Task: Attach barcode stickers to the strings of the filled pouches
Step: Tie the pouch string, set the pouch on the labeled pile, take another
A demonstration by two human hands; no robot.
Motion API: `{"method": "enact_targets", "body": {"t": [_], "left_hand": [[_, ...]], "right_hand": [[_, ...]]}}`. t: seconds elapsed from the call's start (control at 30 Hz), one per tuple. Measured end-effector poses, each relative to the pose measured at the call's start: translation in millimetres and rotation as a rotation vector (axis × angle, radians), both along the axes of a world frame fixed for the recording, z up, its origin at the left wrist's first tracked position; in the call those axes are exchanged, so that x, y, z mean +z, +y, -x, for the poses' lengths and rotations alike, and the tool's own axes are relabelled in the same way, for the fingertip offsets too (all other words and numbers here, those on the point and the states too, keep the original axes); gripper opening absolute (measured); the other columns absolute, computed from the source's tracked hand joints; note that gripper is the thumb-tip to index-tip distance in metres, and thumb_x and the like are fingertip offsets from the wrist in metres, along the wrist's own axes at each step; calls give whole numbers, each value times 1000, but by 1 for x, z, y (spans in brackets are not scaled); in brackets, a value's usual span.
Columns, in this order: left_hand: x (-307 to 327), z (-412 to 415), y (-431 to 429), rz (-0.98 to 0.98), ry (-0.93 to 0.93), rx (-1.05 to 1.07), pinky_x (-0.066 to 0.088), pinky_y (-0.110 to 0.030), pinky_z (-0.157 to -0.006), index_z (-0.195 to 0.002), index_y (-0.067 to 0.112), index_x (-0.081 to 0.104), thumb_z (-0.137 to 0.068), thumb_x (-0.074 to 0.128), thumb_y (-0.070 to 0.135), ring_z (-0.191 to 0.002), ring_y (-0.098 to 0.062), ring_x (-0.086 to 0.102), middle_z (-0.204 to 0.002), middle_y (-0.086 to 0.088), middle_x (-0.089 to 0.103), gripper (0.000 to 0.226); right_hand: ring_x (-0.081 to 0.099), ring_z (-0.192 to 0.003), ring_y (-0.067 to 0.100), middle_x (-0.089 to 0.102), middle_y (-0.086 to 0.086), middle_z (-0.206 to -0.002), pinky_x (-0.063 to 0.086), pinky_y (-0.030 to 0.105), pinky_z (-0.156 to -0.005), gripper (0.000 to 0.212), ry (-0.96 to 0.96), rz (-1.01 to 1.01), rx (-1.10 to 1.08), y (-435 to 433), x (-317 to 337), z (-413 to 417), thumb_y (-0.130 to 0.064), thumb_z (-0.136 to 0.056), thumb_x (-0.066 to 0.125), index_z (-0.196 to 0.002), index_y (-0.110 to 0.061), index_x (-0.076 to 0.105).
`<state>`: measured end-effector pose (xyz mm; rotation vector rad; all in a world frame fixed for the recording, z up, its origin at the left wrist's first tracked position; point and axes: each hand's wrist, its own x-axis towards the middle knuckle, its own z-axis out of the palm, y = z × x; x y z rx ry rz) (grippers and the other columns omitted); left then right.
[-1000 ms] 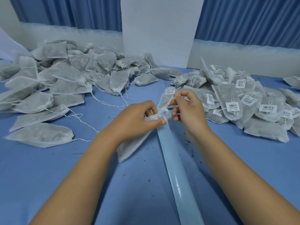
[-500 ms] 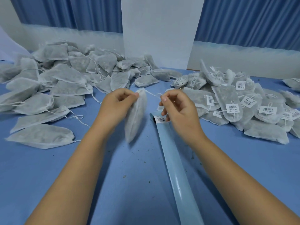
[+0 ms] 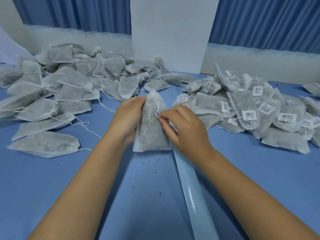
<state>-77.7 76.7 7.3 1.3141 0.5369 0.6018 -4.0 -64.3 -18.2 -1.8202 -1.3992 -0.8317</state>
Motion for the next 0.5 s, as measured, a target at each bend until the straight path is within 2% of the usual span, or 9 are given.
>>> {"method": "enact_targets", "body": {"t": [0.07,0.13,0.2,0.23,0.3,0.33,0.4,0.5], "left_hand": [[3,1,-2,68,-42,-80,46,-19,-54,-78,13,61,-96,59,40,-59,-10,57,-64,4,60,32],[4,2,-2,14,-46,-138,52,-21,-59,-80,14,65,-79,73,51,-61,-9,62,-66,5,64,38],[1,3,-3,-98,16,-137,57,-28,-72,-97,9,69,-66,84,43,-76,-13,68,-83,-2,71,48],[-1,3,-4,-130,37,-122,57,-29,-73,-103,7,69,-68,87,34,-80,-15,69,-89,-5,72,48],[-4,2,-5,-157,44,-83,55,-30,-72,-102,4,69,-77,83,23,-79,-16,68,-88,-7,72,34],[-4,2,-5,-158,37,-70,55,-30,-71,-98,4,70,-81,79,20,-75,-16,67,-83,-6,72,25],[-4,2,-6,-130,-7,-68,56,-32,-71,-94,5,70,-86,75,17,-74,-17,68,-81,-7,73,15],[-3,1,-6,-119,-72,-70,57,-36,-81,-101,6,71,-87,74,17,-85,-20,71,-94,-11,76,18]], "right_hand": [[59,-74,23,63,4,-84,49,37,-55,11,-6,17,-5,-1,0,0,-15,-94,63,-95,-10,73],[59,-76,23,62,4,-86,49,37,-54,11,7,28,-1,-1,0,-1,-15,-93,63,-95,-11,73],[59,-77,23,63,4,-88,49,39,-54,11,12,42,7,-1,0,-1,-14,-93,63,-97,-11,73],[59,-78,24,63,4,-88,49,40,-54,11,9,47,12,-1,0,-2,-13,-93,63,-97,-11,72],[59,-79,22,62,4,-89,50,39,-56,10,28,40,30,-1,-2,-3,-13,-91,64,-97,-11,72],[59,-81,20,60,2,-90,50,37,-59,10,91,26,50,-1,-2,-2,-15,-90,65,-97,-12,72],[58,-89,12,58,-3,-96,49,27,-67,8,358,-30,112,1,0,-1,-21,-89,67,-97,-18,69],[60,-90,4,61,-10,-103,44,15,-72,23,774,-95,119,5,3,-1,-36,-85,73,-99,-25,59]]}}
